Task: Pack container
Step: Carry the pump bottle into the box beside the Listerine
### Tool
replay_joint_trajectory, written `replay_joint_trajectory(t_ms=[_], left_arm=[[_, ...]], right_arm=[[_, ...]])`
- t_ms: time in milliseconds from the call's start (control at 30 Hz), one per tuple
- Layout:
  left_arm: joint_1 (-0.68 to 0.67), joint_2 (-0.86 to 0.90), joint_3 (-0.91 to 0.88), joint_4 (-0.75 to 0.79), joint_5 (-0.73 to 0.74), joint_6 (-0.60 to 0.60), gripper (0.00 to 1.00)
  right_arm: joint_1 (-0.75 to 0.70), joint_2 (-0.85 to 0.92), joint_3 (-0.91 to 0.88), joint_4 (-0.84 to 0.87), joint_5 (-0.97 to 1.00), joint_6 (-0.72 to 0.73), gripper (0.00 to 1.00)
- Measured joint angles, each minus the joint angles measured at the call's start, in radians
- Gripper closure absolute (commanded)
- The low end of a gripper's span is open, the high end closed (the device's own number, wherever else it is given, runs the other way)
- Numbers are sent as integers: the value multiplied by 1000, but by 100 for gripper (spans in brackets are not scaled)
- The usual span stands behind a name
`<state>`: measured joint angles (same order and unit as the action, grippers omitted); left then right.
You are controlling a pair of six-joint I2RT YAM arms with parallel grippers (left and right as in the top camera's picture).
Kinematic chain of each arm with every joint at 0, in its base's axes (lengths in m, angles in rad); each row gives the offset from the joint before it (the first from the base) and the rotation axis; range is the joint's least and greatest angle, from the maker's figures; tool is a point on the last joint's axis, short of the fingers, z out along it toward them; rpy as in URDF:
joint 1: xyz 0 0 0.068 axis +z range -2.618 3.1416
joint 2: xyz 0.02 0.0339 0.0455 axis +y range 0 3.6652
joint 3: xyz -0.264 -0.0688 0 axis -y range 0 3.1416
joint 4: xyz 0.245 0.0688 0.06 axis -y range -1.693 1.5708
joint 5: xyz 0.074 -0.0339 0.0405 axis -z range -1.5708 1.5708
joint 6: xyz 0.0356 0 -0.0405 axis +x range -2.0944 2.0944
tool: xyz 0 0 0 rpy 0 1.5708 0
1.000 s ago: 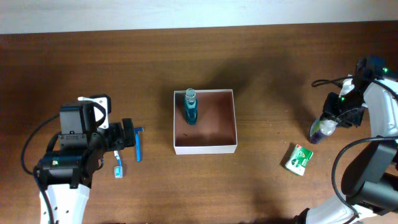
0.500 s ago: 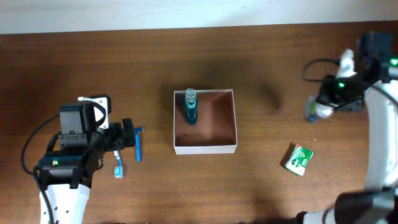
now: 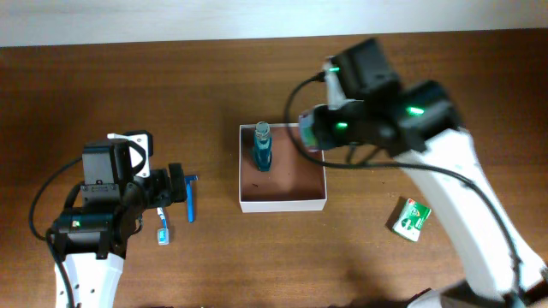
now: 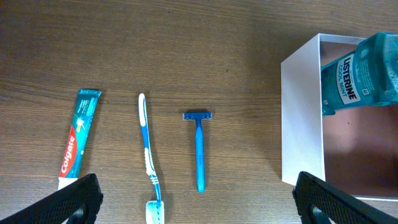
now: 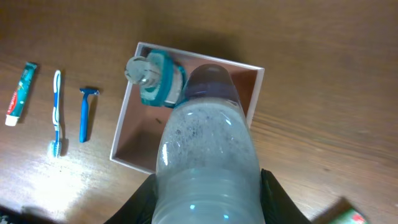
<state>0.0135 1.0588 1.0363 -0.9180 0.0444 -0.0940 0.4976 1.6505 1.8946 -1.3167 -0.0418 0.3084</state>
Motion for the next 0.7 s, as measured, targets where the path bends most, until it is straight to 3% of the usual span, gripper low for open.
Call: replay_joint_trajectory(t_ms=[300, 700], left_arm=[[0, 0, 0, 0, 0, 0, 1], [0, 0, 0, -1, 0, 0, 1]], right_arm=[[46, 274, 0, 105, 20, 132, 96], [46, 391, 0, 173, 26, 159, 96]])
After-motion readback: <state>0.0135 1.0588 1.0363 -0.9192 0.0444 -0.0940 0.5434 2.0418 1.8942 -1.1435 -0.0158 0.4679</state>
